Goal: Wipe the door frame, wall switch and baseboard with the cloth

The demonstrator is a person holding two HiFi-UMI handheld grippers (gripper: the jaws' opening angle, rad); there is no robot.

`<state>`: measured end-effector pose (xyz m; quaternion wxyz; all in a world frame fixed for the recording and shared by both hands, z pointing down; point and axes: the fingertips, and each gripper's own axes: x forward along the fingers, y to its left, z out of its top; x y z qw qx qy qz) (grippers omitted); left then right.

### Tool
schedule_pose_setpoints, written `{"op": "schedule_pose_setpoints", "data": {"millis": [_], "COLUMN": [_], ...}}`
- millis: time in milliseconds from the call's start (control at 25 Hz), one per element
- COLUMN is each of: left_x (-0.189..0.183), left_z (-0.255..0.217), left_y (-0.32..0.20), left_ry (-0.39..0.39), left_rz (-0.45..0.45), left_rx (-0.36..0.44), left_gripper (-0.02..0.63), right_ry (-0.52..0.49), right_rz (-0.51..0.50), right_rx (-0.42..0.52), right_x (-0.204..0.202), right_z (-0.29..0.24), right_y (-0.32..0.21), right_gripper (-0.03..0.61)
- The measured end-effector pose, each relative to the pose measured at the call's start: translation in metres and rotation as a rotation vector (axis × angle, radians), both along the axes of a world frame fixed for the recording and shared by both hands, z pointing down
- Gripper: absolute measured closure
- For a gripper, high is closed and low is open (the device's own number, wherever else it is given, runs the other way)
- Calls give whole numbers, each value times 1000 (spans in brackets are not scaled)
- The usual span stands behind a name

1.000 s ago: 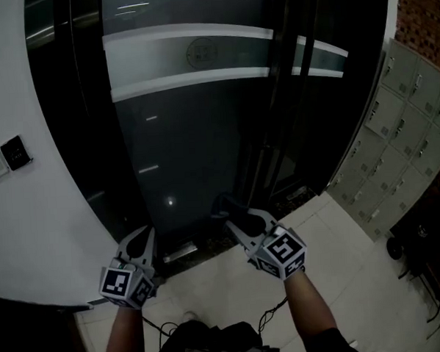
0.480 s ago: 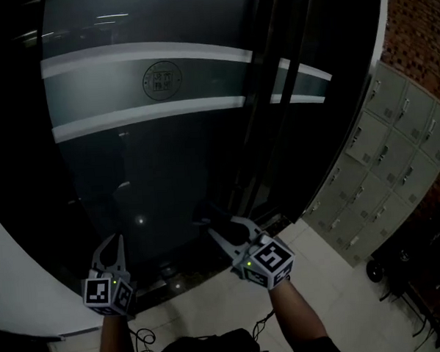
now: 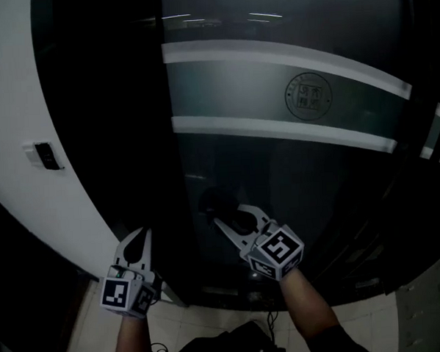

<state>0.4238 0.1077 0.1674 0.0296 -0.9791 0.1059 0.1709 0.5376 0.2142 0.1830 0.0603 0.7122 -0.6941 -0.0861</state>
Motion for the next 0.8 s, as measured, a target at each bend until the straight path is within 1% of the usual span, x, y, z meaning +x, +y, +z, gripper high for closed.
{"op": "schedule_pose_setpoints", "data": {"millis": [40,120,160,240,320,400,440,480,520,600,640,720,800], "left_x": [-9,-18,-19,-18,-26,-52,-70,-86,-101,-127,-138,-154,-158], "left_z": [2,-2,-5,-7,-2,2,3,3,2,-1,-4,-7,-7], "left_y": [-7,-10,-8,3,17,33,42,48,54,61,64,70,74], "left_ry": [-4,10,23,31,11,-28,-55,-81,-100,-105,-101,-121,-167], "left_rz": [-80,-224,-277,-358,-444,-537,-584,-629,-670,-731,-754,-789,-804], "left_rx": [7,-12,-28,-46,-62,-83,-84,-79,-74,-78,-79,-56,-18], "left_gripper": [621,621,621,621,621,621,621,621,621,621,621,621,621], "right_ry": [21,87,121,170,201,239,276,342,428,599,659,722,769], "right_rz": [-85,-231,-285,-361,-441,-546,-588,-609,-608,-574,-559,-547,-528], "right_rx": [-17,-37,-37,-23,-10,9,29,55,86,149,175,207,220], "right_x": [-3,-5,-4,3,0,-25,-40,-51,-58,-66,-70,-77,-80], "right_z": [1,-1,-5,-16,-25,-32,-36,-40,-44,-58,-68,-89,-105], "right_y": [-14,-28,-30,-30,-37,-52,-59,-67,-74,-83,-87,-97,-110], "right_gripper": [491,491,490,490,491,490,489,489,490,489,489,489,489]}}
